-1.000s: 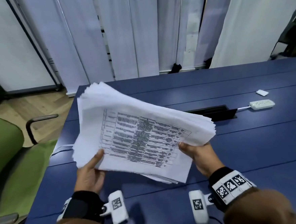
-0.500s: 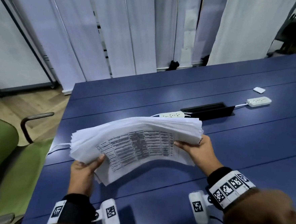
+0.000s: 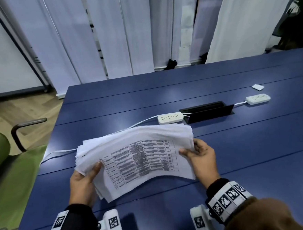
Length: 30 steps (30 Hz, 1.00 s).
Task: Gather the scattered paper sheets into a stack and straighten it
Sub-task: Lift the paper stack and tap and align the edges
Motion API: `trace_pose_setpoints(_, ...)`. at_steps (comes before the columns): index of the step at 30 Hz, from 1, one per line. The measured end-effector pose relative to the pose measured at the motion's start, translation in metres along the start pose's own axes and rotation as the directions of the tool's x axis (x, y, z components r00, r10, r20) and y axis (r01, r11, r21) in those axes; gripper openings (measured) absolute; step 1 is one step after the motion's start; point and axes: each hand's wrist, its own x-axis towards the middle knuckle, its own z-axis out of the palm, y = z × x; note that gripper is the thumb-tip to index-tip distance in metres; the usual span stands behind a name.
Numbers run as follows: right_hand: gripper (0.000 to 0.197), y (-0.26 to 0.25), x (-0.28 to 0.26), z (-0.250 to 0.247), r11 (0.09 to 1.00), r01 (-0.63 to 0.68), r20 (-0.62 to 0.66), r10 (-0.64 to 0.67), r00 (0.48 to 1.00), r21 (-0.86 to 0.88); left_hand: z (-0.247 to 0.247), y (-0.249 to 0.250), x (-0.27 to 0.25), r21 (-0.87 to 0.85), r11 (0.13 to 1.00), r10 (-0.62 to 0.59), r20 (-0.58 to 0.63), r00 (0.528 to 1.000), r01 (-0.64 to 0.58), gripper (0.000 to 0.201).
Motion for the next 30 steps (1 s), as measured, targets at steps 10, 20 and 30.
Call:
trace_pose_setpoints(10,0.028,0.007,0.004,0.001,0.997,-0.012,0.016,0.014,1.000,-0.082,-0.013,-0.027,0.001,0.187,0.974,-0.112,-0.093,0.989,0.128,0.021)
trace_pose_setpoints(20,0.031,0.088,-0.003,-0.047,0.779,-0.253,-0.006,0.305,0.952,-0.574,-0.064,-0.096,-0.038,0.342,0.835,-0.413,-0.130,0.902,0.431,0.033)
trace_pose_setpoints(30,0.022,0.005,-0.004,-0.033,0.890,-0.313,0.522,0.449,0.725,-0.330,-0.082,-0.098,-0.048,0.327,0.821,-0.477,-0.058,0.877,0.468,0.048)
